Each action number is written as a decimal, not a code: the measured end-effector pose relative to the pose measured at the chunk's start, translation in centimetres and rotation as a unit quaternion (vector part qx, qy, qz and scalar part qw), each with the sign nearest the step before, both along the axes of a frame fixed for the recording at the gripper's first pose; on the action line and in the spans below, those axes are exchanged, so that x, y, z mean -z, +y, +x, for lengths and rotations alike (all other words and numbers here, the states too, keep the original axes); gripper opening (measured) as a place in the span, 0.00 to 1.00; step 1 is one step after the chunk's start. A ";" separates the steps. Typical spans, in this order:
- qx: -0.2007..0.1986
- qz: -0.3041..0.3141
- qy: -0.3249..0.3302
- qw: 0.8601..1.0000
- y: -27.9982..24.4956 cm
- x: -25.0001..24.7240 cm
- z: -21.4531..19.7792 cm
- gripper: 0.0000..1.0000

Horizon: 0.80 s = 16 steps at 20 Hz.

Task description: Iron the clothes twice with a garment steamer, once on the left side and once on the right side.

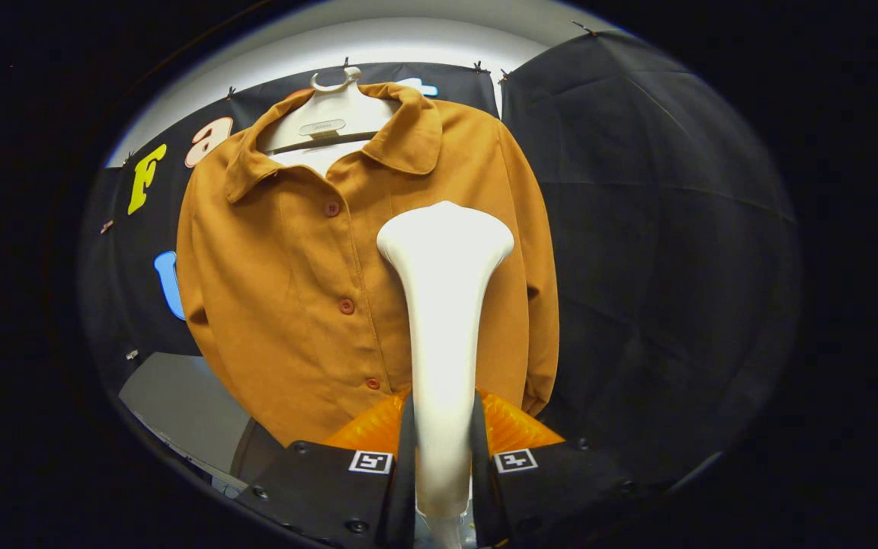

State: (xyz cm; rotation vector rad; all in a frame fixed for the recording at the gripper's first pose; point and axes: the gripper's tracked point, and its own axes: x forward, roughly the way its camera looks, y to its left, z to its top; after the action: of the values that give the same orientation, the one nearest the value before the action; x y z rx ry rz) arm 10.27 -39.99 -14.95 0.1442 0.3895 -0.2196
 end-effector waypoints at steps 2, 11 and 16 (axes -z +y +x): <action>-0.001 0.008 0.023 1.000 0.0 1.8 -0.2 0.34; 0.023 0.046 0.128 0.991 -0.9 11.0 -3.6 0.34; 0.036 0.075 0.175 0.981 -0.3 14.9 -5.3 0.34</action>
State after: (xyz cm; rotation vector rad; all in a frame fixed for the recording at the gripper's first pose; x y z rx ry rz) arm 4.99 -40.32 -29.83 0.2704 0.7523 -0.2885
